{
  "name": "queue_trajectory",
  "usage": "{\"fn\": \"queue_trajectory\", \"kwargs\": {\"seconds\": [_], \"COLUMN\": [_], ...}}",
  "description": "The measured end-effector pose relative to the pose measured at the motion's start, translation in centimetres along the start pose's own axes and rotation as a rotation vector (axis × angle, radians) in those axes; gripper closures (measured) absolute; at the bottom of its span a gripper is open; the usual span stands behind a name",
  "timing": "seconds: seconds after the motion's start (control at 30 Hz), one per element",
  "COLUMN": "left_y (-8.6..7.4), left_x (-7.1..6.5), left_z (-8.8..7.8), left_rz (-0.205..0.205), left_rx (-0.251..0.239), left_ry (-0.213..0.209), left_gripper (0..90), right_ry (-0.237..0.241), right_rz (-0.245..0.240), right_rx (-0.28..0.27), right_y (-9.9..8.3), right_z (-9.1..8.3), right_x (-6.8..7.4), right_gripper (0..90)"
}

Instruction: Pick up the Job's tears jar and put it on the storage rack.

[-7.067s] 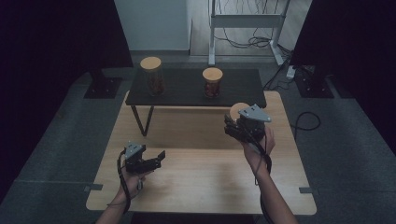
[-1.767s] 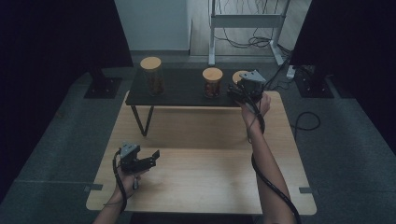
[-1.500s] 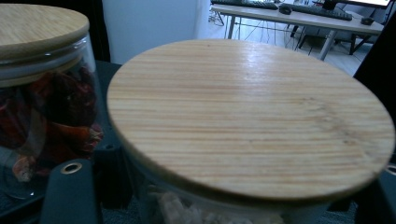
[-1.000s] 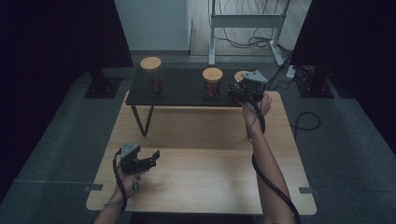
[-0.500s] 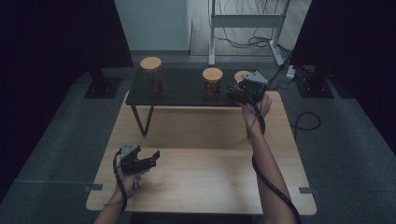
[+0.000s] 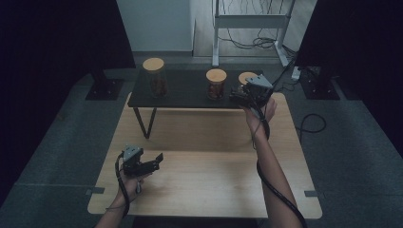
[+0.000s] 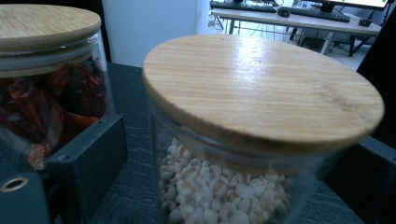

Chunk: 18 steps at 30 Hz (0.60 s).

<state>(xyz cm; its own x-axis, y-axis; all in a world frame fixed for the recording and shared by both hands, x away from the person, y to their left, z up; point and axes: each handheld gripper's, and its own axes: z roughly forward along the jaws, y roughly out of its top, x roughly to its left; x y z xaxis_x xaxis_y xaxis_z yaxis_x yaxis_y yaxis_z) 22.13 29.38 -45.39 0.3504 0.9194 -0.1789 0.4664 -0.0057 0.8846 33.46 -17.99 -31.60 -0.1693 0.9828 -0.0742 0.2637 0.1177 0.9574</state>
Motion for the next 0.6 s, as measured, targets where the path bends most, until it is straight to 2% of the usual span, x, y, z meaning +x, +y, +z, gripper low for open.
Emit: {"fn": "queue_trajectory", "kwargs": {"seconds": [0.6], "left_y": [0.0], "left_x": [-0.3], "left_z": [0.0], "left_rz": [0.01], "left_rx": [0.0], "left_ry": [-0.007], "left_gripper": [6.9], "right_ry": [0.015], "right_rz": [0.013], "right_rx": [0.002], "right_y": [-1.3], "right_z": [-2.1], "right_x": [-0.3], "right_gripper": [5.1]}}
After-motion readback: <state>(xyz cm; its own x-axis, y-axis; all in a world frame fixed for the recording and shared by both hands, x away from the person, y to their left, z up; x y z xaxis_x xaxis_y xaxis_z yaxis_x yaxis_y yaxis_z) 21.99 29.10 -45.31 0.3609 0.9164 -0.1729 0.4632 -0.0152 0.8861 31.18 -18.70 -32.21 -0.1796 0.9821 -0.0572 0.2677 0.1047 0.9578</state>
